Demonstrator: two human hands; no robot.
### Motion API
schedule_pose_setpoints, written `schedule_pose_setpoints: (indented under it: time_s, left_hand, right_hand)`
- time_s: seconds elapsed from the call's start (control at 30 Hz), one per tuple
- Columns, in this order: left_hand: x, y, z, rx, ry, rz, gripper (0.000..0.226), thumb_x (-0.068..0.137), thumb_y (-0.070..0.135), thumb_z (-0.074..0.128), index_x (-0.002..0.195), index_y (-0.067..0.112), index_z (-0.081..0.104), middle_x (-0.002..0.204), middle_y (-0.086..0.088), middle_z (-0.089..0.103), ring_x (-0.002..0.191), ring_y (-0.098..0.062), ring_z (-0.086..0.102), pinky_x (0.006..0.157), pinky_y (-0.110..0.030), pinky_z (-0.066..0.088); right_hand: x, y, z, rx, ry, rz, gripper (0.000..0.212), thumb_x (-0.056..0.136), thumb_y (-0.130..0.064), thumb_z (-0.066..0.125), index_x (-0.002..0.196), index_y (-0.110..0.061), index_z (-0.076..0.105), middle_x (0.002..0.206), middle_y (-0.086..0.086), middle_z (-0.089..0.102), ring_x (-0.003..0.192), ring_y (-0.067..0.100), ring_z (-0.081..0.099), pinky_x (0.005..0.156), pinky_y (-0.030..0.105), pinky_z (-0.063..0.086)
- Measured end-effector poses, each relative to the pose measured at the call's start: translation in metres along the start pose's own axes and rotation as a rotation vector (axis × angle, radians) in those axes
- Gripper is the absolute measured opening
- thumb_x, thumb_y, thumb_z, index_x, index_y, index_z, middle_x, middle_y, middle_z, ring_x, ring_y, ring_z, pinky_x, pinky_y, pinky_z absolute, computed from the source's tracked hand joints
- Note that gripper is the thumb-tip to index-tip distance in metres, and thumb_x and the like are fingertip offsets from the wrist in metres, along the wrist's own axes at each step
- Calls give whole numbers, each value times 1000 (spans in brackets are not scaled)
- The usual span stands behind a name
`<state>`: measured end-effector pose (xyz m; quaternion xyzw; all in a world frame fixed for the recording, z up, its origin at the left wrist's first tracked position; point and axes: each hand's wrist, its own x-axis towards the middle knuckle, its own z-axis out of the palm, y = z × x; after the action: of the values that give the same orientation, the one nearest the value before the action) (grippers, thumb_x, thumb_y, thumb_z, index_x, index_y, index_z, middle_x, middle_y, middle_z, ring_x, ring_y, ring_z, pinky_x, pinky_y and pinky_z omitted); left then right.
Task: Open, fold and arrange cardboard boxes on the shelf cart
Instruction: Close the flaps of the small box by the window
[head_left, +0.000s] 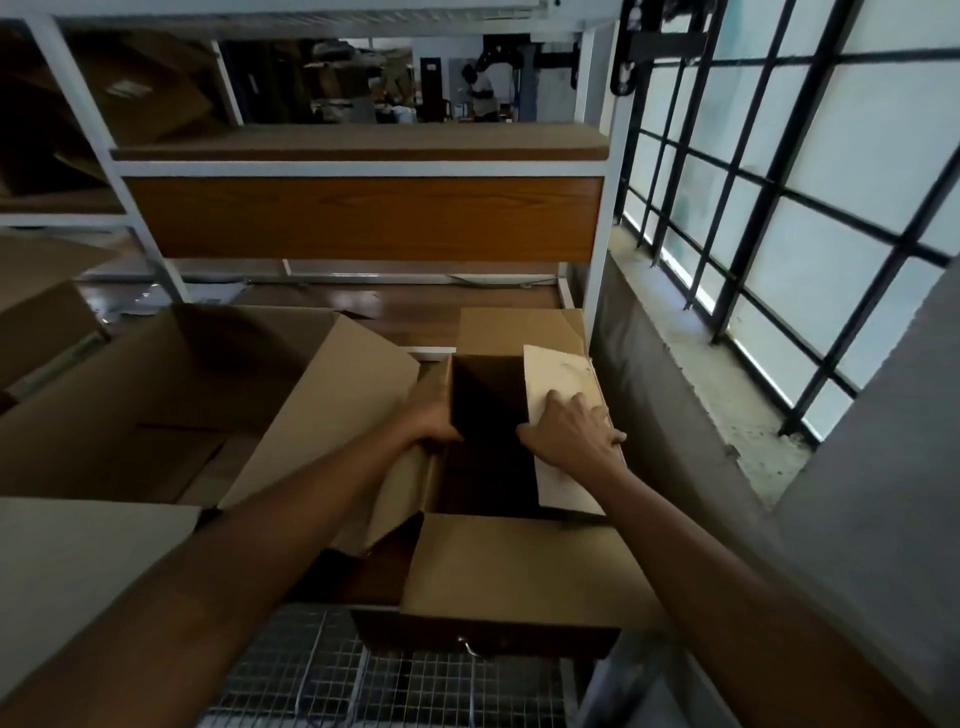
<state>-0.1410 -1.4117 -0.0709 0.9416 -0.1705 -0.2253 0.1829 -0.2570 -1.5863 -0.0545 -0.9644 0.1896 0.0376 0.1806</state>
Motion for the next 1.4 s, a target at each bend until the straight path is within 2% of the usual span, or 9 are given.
schedule_pose_setpoints:
  time_s: [0.1, 0.2, 0.43, 0.6, 0.77, 0.93, 1.07, 1.27, 1.4]
  left_hand:
    - [-7, -8, 19, -177, 178, -80, 64, 93, 4, 55, 150, 9, 26, 130, -22, 52, 91, -27, 60, 60, -29, 50]
    - [-2, -13, 18, -269, 195, -60, 75, 92, 7, 54, 155, 12, 15, 125, -23, 55, 94, -30, 61, 75, -41, 56]
    - [2, -7, 31, -207, 324, -132, 64, 93, 17, 54, 151, 13, 26, 125, -17, 58, 99, -30, 61, 74, -40, 52]
    - [9, -8, 36, -166, 374, -110, 69, 94, 16, 55, 153, 20, 19, 118, -12, 59, 88, -22, 62, 71, -39, 55]
    - [10, -11, 42, -163, 383, -120, 61, 94, 12, 54, 148, 13, 27, 118, -14, 59, 85, -21, 59, 63, -34, 49]
    - [-3, -11, 33, -262, 341, -133, 66, 93, 15, 56, 151, 8, 25, 136, -19, 52, 109, -32, 60, 79, -40, 54]
    - [-34, -4, 13, -339, 302, -9, 74, 93, 23, 62, 154, 10, 22, 148, -18, 44, 127, -32, 51, 92, -37, 45]
    - [-139, 2, 10, -445, 605, 152, 63, 97, 30, 57, 153, 19, 30, 155, -4, 38, 140, -21, 38, 101, -26, 31]
    - [-205, -35, 21, -440, 773, 206, 66, 94, 36, 61, 151, 18, 33, 154, -1, 39, 138, -14, 39, 110, -35, 37]
  right_hand:
    - [-10, -7, -24, 106, 144, -90, 22, 91, -35, 52, 103, -17, 47, 103, 8, 57, 85, 25, 53, 70, 35, 43]
    - [-12, -5, -60, -8, 275, -127, 11, 91, -21, 57, 97, -12, 57, 83, 2, 55, 69, 17, 54, 58, 28, 40]
    - [-7, 56, -75, -157, 445, 64, 22, 93, -13, 51, 110, -6, 64, 107, 17, 64, 97, 34, 62, 70, 38, 49]
    - [-11, 102, -15, -212, 314, 79, 35, 97, -37, 46, 125, -19, 56, 152, 25, 33, 141, 42, 31, 112, 55, 31]
    - [-22, 93, 12, 593, -21, 160, 61, 99, -50, 45, 150, -17, 37, 148, 9, 48, 130, 25, 49, 103, 36, 40]
    - [-16, 93, -11, 335, -37, 113, 41, 97, -43, 53, 129, -17, 53, 130, 7, 58, 101, 19, 54, 83, 31, 43]
    - [-28, 76, -40, 259, 104, 1, 45, 96, -38, 56, 136, -17, 53, 132, 6, 59, 117, 23, 54, 93, 36, 41]
    - [-74, 18, -57, 363, 273, -265, 43, 95, -42, 56, 135, -25, 54, 116, -9, 56, 98, 7, 51, 74, 19, 36]
    - [-121, -31, -26, 581, 342, -420, 42, 95, -41, 58, 133, -25, 57, 134, -6, 56, 119, 13, 56, 96, 31, 48]
